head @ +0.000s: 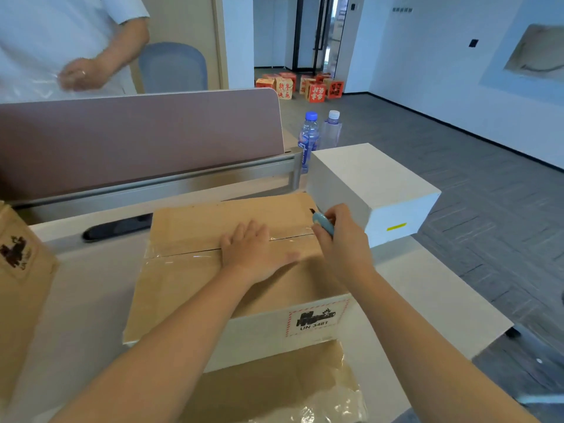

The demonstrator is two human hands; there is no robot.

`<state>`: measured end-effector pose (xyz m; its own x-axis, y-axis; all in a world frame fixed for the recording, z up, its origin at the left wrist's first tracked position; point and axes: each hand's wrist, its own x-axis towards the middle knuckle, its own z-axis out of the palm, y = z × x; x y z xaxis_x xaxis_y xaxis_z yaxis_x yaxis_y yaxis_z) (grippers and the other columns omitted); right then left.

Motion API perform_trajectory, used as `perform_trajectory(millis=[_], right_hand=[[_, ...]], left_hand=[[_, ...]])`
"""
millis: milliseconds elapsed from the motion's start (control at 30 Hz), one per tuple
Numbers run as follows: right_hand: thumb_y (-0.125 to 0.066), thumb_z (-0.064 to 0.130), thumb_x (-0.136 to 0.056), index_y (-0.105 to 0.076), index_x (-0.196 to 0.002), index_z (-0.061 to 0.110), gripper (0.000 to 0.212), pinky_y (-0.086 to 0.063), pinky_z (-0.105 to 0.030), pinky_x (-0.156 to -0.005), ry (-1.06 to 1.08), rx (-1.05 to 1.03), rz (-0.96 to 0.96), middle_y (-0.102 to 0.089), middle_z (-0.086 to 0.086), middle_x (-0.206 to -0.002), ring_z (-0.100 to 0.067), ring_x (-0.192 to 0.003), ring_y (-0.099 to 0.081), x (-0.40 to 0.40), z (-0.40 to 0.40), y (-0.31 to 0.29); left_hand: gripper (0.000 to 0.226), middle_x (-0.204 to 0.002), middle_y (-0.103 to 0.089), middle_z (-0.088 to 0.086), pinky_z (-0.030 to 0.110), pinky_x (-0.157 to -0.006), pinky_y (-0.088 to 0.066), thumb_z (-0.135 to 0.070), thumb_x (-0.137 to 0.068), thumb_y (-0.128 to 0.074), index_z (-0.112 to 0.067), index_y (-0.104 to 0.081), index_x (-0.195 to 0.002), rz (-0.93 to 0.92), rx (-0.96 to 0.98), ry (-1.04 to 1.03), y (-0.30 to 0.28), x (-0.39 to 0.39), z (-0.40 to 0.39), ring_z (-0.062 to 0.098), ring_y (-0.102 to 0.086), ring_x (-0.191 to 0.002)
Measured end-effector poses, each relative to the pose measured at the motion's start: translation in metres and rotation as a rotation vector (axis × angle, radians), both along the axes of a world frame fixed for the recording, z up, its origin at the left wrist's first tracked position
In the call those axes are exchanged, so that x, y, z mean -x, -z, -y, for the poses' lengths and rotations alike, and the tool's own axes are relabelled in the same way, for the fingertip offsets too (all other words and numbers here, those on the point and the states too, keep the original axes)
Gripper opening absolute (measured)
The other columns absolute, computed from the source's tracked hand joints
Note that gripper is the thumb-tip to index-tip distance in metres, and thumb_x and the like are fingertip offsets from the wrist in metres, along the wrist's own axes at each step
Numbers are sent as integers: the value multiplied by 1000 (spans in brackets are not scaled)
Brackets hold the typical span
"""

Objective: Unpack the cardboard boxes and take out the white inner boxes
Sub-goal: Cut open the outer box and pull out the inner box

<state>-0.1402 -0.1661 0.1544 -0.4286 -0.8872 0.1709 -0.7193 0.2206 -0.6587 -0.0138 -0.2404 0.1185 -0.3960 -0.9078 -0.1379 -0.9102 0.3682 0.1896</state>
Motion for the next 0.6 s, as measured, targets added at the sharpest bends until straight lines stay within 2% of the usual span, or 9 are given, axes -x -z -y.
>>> perform_trajectory(millis=[67,133,167,233,333,400,467,533,600], right_hand=[[-46,31,-95,-36,-98,19,16,-33,-27,-68,15,-6,17,-50,3,-90,-19,-79,-48,-20,-1,11],[-43,34,-95,-39,-99,22,14,-34,-28,-68,65,6,32,-53,2,-94,-21,-86,-54,-36,-2,23],[-42,35,-96,-44,-104,20,17,-35,-28,-69,93,9,47,-55,1,-98,-21,-90,-56,-43,-2,27],[-41,35,-96,-47,-112,15,26,-34,-27,-69,145,16,50,-59,-2,-104,-20,-92,-56,-53,-1,33],[-40,34,-97,-46,-115,14,28,-34,-27,-68,170,50,35,-60,-2,-105,-19,-86,-54,-62,6,36],[-39,33,-97,-46,-116,14,28,-33,-27,-67,159,65,9,-61,-2,-103,-16,-81,-50,-66,15,37],[-40,32,-97,-47,-116,12,29,-34,-28,-67,158,87,-27,-62,-5,-101,-20,-83,-54,-67,28,36],[-41,32,-97,-48,-114,10,30,-41,-35,-74,152,93,-65,-63,-10,-101,-28,-92,-57,-69,43,33],[-41,32,-97,-49,-114,9,30,-40,-38,-84,148,65,-88,-62,-11,-103,-31,-98,-56,-74,56,28]], left_hand=[[70,-142,-41,0,41,-103,-28,-70,-80,-45,-22,-43,-130,-49,84,100,-6,-16,9,23,-36,-128],[64,-135,-49,-1,36,-98,-31,-66,-80,-49,-22,-47,-126,-103,120,199,-10,-41,21,22,-41,-121],[72,-140,-44,-2,35,-102,-28,-70,-77,-45,-24,-43,-133,-86,120,239,-10,-54,28,22,-38,-127],[87,-154,-22,-4,36,-112,-15,-79,-73,-32,-30,-26,-145,17,96,292,-7,-78,40,20,-20,-140],[88,-158,3,-5,41,-116,-2,-81,-73,-17,-37,-5,-148,144,44,291,1,-100,46,21,1,-145],[94,-158,5,-4,43,-117,-2,-83,-66,-10,-37,-4,-148,147,50,253,4,-108,46,23,3,-145],[84,-158,6,-4,45,-117,-3,-81,-78,-18,-37,-4,-148,132,45,168,7,-116,44,24,3,-145],[77,-158,6,-4,48,-116,-3,-74,-83,-23,-36,-4,-148,113,39,47,9,-124,37,26,4,-145],[76,-158,5,-4,50,-114,-3,-73,-84,-23,-37,-4,-148,110,24,-76,11,-128,29,26,4,-145]])
